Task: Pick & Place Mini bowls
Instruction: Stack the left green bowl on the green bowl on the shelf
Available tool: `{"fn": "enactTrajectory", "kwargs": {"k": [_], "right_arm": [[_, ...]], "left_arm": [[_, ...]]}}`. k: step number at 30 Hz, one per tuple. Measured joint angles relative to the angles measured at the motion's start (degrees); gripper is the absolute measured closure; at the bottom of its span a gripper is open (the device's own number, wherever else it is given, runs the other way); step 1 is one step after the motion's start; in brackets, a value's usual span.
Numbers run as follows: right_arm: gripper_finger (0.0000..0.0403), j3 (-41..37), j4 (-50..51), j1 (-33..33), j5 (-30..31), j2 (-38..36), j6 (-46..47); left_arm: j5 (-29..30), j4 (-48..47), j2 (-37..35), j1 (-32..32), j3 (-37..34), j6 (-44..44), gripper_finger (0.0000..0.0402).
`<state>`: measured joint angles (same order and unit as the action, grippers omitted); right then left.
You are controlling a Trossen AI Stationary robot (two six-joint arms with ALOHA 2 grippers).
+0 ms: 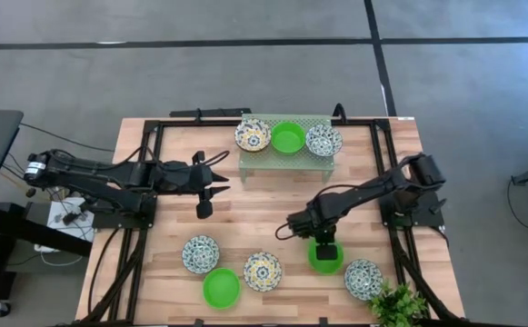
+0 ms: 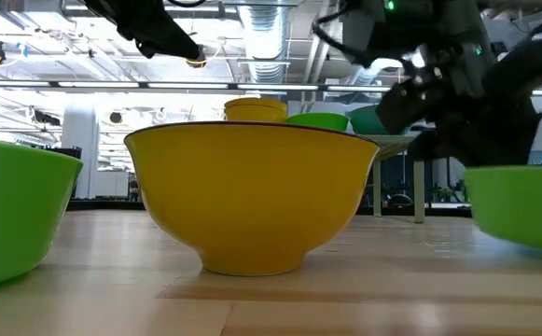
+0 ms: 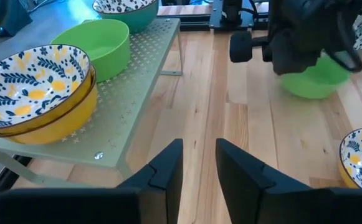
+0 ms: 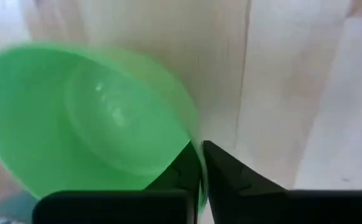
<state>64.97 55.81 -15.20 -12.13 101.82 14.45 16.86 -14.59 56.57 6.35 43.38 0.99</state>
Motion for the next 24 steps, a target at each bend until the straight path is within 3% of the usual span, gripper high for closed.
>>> {"fn": "enactTrajectory", "kwargs": {"k": [8, 12, 18, 24], "right_arm": [[0.0395, 9.92, 7.5, 2.23, 6.4, -4.89, -8.78], [0.0399, 15.6, 9.93, 4.79, 14.36, -7.83, -13.55], [0.0398, 23.74, 7.74, 10.55, 32.95, -11.68, -20.53], [0.0399, 28.11, -1.25, 20.17, 39.49, -12.67, -23.43]], "left_arm": [[0.0, 0.02, 0.0, -0.02, -0.02, -0.01, 0.0305], [0.0, 0.02, 0.0, -0.02, -0.02, 0.0, 0.0305], [0.0, 0.03, 0.0, 0.0, -0.04, 0.0, 0.0305], [0.0, 0.05, 0.0, 0.0, -0.04, 0.0, 0.0305]]}}
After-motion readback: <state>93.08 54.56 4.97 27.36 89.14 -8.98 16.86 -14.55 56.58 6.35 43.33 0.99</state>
